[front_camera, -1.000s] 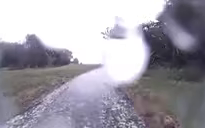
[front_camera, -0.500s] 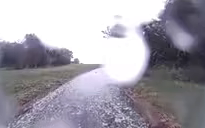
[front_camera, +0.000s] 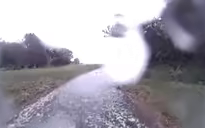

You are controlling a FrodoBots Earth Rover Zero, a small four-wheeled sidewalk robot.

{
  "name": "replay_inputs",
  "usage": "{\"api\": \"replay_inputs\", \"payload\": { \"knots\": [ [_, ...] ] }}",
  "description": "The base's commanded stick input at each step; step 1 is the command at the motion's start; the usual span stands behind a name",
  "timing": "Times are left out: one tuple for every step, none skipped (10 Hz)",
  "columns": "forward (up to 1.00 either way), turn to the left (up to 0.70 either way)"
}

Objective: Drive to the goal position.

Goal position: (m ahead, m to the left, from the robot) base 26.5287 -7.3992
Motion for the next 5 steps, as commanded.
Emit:
{"api": "replay_inputs", "payload": {
  "knots": [
    [0.7, 0.0],
    [0.7, 0.0],
    [0.7, 0.0],
    [0.7, 0.0],
    [0.7, 0.0]
  ]
}}
